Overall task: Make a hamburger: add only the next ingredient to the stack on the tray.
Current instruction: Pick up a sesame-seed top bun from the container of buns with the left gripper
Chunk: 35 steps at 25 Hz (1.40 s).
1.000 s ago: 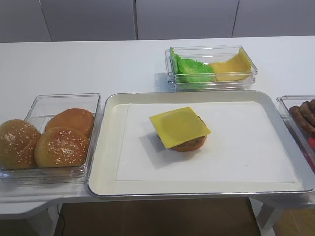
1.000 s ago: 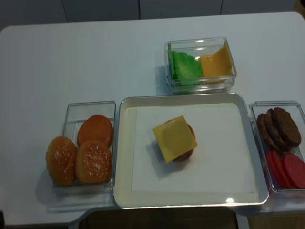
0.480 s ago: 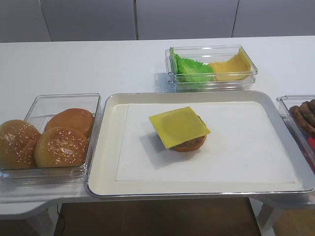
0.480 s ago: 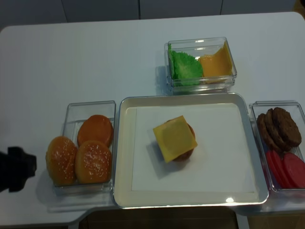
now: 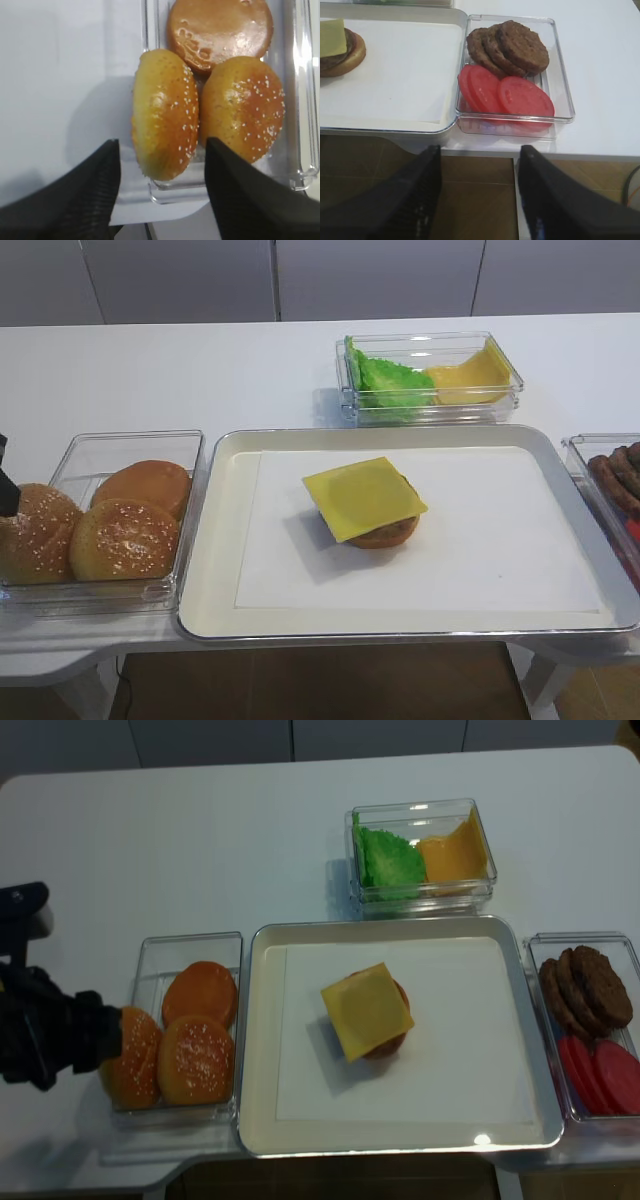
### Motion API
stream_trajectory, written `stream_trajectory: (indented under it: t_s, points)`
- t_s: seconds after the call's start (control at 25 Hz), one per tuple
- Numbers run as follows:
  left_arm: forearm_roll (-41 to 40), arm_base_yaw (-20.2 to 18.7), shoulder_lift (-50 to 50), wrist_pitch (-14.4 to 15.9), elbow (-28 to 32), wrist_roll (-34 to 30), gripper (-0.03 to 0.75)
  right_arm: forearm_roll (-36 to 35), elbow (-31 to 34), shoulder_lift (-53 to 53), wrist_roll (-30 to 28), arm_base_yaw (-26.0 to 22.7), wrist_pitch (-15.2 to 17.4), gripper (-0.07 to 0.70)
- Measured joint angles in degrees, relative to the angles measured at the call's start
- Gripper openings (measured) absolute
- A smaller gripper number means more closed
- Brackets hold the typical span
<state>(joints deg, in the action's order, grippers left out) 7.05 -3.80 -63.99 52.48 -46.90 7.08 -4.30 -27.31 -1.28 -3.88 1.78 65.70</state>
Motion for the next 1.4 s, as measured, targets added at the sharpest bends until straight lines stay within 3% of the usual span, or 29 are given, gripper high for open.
stream_trajectory:
  t_s: [0.56, 0.68, 0.88, 1.12, 1.4]
  points:
    - [0.4, 0.5, -5.6, -4.5, -0.1, -1.1, 0.401, 0.0, 0.0, 0.0, 0.0, 0.0, 0.0, 0.376]
    - [3.0, 3.4, -5.7, -4.5, -0.1, -3.9, 0.401, 0.0, 0.0, 0.0, 0.0, 0.0, 0.0, 0.376]
    - [15.3, 8.9, -5.7, -3.1, -0.1, -16.5, 0.401, 0.0, 0.0, 0.0, 0.0, 0.0, 0.0, 0.376]
    - [18.4, 9.7, -6.3, -1.8, -0.1, -21.1, 0.401, 0.0, 0.0, 0.0, 0.0, 0.0, 0.0, 0.376]
    - [18.5, 9.7, -9.0, -1.6, -0.2, -21.7, 0.401, 0.0, 0.0, 0.0, 0.0, 0.0, 0.0, 0.376]
